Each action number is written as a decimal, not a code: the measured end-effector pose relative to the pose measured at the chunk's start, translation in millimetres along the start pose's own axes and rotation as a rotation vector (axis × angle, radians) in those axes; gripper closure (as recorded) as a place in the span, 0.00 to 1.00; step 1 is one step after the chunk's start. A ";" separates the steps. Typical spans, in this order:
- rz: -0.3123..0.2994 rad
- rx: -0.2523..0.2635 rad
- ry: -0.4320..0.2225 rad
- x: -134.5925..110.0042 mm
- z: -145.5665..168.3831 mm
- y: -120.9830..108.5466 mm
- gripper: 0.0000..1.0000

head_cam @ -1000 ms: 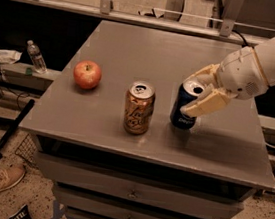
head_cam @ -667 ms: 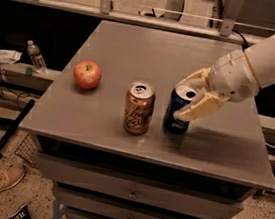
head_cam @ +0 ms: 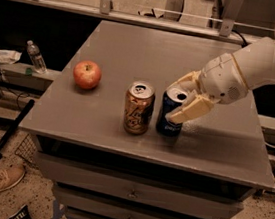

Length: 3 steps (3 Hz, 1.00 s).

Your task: Move pepsi can near orange can

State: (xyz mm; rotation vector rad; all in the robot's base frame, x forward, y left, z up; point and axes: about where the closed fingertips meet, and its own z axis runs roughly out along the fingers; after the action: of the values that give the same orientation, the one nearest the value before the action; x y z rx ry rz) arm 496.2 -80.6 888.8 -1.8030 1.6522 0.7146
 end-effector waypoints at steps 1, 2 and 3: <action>-0.007 0.000 -0.015 -4.7 3.9 -1.3 1.00; -0.017 0.010 -0.036 -10.7 4.6 -2.2 1.00; -0.019 0.007 -0.035 -11.4 5.9 -2.0 0.82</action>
Offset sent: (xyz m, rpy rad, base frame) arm 0.0022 0.0119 0.0100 0.0633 -0.0329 0.0017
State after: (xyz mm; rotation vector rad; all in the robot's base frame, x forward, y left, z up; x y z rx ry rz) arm 497.2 -68.4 893.1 -1.7888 1.6114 0.7271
